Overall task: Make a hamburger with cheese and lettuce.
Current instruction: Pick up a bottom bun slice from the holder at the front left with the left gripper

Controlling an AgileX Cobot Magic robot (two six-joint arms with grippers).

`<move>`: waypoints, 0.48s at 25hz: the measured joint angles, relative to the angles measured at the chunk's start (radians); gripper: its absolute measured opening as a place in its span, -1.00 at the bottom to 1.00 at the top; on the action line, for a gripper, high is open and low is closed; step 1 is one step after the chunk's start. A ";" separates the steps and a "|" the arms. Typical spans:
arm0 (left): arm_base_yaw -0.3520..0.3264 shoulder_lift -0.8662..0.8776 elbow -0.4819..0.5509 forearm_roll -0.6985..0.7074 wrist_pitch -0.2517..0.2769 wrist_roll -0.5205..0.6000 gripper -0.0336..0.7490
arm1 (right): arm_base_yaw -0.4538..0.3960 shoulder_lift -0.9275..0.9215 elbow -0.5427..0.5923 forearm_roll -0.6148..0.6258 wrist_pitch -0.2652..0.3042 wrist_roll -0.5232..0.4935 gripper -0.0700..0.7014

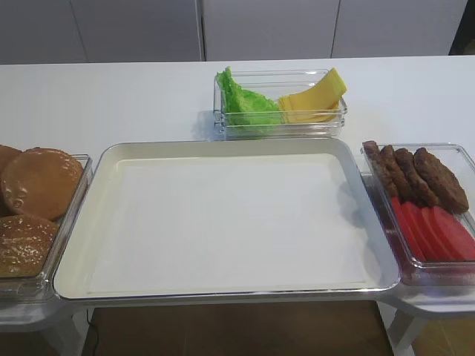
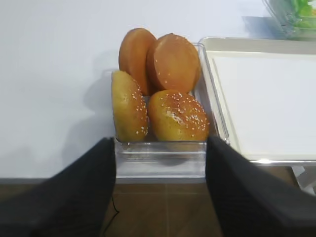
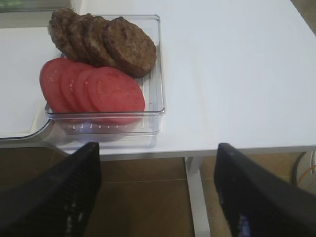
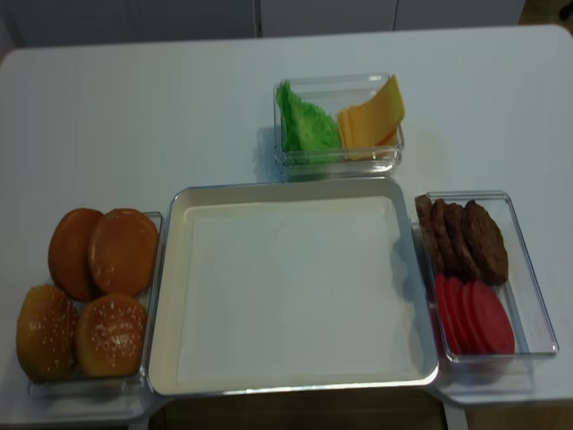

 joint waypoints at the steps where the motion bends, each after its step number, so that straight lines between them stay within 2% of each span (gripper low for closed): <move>1: 0.000 0.028 -0.015 0.000 -0.002 0.000 0.19 | 0.000 0.000 0.000 0.000 0.000 0.000 0.64; 3: 0.000 0.110 -0.042 0.000 -0.012 0.000 0.19 | 0.000 0.000 0.000 0.000 0.000 0.000 0.64; 5: 0.000 0.240 -0.082 -0.008 -0.052 0.000 0.19 | 0.000 0.000 0.000 0.000 0.000 0.000 0.64; 6: 0.000 0.240 -0.082 -0.008 -0.052 0.000 0.19 | 0.000 0.000 0.000 0.000 0.000 0.000 0.64; 12: 0.000 0.538 -0.161 -0.024 -0.165 -0.002 0.19 | 0.000 0.000 0.000 0.000 0.000 0.000 0.64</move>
